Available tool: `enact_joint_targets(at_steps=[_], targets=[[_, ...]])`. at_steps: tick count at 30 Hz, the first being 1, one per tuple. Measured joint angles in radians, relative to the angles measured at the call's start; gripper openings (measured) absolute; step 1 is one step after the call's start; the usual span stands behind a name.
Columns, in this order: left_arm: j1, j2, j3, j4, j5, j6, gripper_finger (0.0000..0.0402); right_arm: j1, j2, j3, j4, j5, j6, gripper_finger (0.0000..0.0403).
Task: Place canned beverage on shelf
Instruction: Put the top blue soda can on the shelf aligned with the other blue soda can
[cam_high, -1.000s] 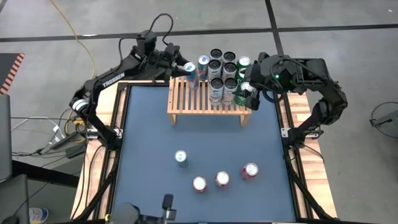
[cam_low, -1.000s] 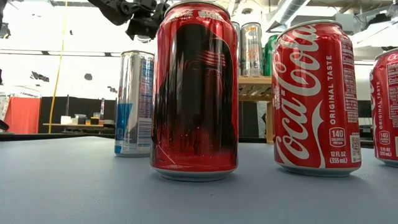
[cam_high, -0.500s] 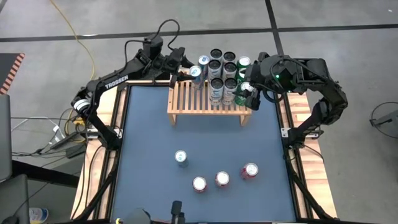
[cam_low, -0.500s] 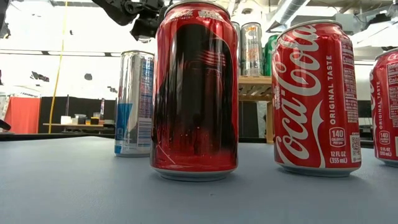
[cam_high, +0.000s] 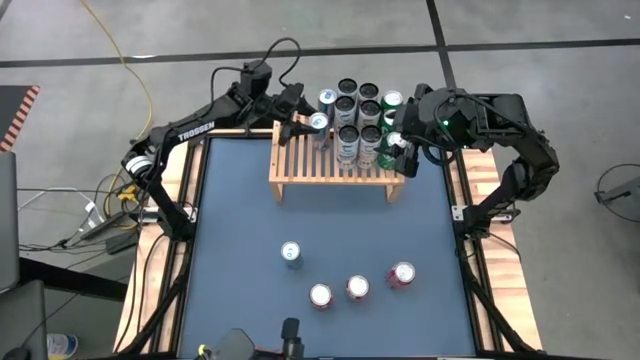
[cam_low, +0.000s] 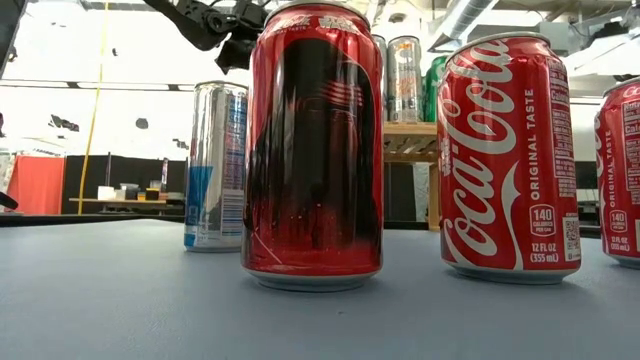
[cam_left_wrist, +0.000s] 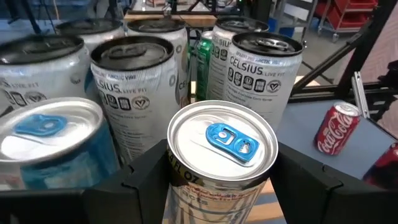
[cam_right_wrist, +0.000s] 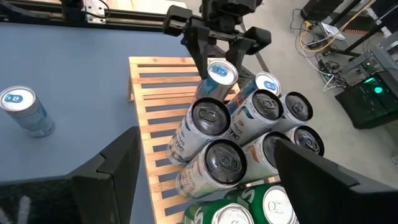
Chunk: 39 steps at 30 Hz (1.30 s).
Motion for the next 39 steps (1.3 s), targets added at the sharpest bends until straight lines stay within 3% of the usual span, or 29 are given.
enact_joint_targets(at_steps=[23,31,39], targets=[[-0.004,-0.001,0.000,0.008,-0.066,0.026,0.0218,-0.006,0.000,0.000,0.000,-0.001,-0.008,0.0314],[-0.012,-0.003,0.000,0.012,-0.072,0.027,0.0285,-0.006,0.000,0.000,0.000,-0.001,-0.008,0.0314],[-0.034,-0.003,0.000,0.010,-0.121,0.059,0.0295,-0.006,0.000,0.000,0.000,-0.002,-0.008,0.0314]])
